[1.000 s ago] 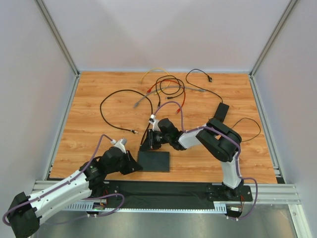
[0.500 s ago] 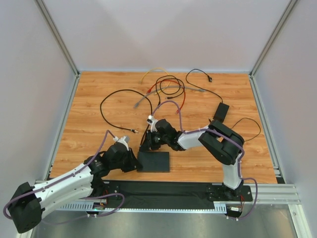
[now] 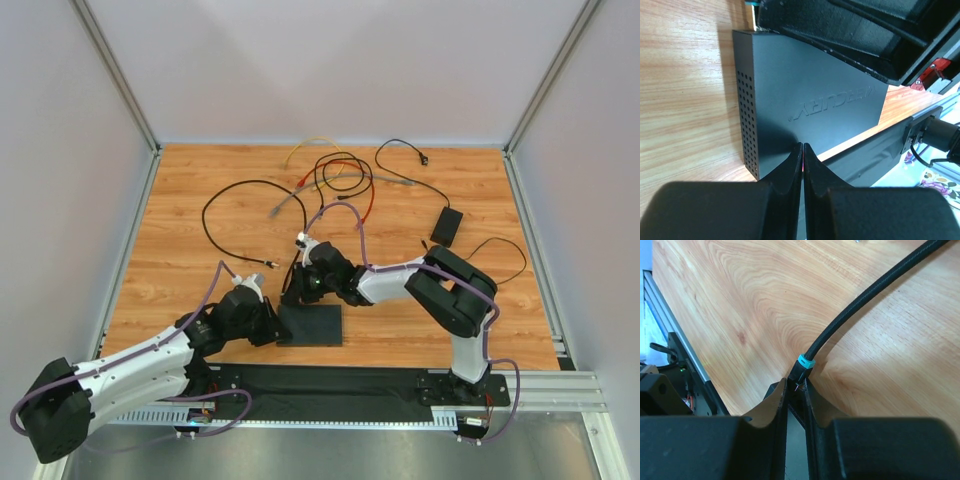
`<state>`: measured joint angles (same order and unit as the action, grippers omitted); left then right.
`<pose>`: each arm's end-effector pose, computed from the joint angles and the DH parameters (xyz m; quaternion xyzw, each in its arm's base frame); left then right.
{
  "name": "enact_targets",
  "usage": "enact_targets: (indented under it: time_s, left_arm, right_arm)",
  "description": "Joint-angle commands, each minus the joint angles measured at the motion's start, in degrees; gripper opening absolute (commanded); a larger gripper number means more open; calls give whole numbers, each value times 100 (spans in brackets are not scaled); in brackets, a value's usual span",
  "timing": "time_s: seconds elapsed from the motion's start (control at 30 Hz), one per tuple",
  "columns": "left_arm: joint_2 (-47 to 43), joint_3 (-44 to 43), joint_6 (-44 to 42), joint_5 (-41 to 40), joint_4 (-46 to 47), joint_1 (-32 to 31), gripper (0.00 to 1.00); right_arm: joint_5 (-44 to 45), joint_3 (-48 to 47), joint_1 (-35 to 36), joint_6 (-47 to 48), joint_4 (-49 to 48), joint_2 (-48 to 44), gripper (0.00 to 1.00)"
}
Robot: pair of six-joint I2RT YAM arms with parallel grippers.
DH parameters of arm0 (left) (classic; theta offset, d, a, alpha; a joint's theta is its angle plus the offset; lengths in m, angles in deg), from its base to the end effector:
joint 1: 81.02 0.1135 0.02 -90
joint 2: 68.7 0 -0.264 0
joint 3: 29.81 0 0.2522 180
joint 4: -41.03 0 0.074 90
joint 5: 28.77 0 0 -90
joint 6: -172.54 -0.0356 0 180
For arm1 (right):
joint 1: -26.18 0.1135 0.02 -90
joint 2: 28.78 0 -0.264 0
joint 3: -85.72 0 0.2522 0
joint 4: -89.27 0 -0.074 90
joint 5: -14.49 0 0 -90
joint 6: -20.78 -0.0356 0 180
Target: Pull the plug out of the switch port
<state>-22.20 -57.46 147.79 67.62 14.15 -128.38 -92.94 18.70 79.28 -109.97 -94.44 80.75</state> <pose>0.1009 -0.1155 0.1452 -0.1231 0.9169 -0.3416 0.1658 0.2186 0.3089 0.1242 -0.1610 0.8792 0.4053 0.1919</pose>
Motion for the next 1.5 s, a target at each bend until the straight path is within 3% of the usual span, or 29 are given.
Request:
enact_targets:
  time_s: [0.0,0.17,0.33,0.37,0.5,0.57,0.6,0.77,0.93,1.03,1.13,1.23,1.47]
  left_arm:
    - [52,220,-101,-147,-568,-37,9]
    - [69,264,-101,-147,-472,-37,9]
    - [254,220,-145,-130,-410,-37,9]
    - [254,229,-145,-112,-384,-37,9]
    - [237,185,-214,-68,-278,-37,9]
    - [149,71,-267,-59,-374,-37,9]
    - [53,27,-311,-103,-523,-28,9]
    - [-518,-26,-417,-59,-542,-37,10]
    - [-1476,-315,-584,-357,-1244,-37,15]
    - [-1785,-543,-715,-594,-1534,-37,23]
    - [-1575,-929,-917,-796,-1719,-20,36]
    - [-1048,-1377,-1225,-867,-1816,7,43]
    - [-571,-1617,-1393,-965,-1905,33,43]
  right_arm:
    - [144,-193,-151,-240,-837,147,0]
    - [-287,-273,-546,-556,-1100,235,0]
    - [-524,324,-564,-1222,-2223,340,0]
    - [-585,159,-547,-1172,-2173,436,0]
    - [370,-668,-301,162,185,192,0]
    - [504,-398,-204,104,0,-132,0]
    - [504,56,-212,24,-541,-204,0]
    - [346,-150,-335,269,-299,-274,0]
    - [144,-36,-336,375,-300,-477,1]
    - [-22,-184,-379,471,-125,-364,9]
    - [-645,-536,-406,551,306,5,27]
    - [-902,-335,-415,385,-79,68,44]
    - [-1727,-150,-406,208,-475,331,43]
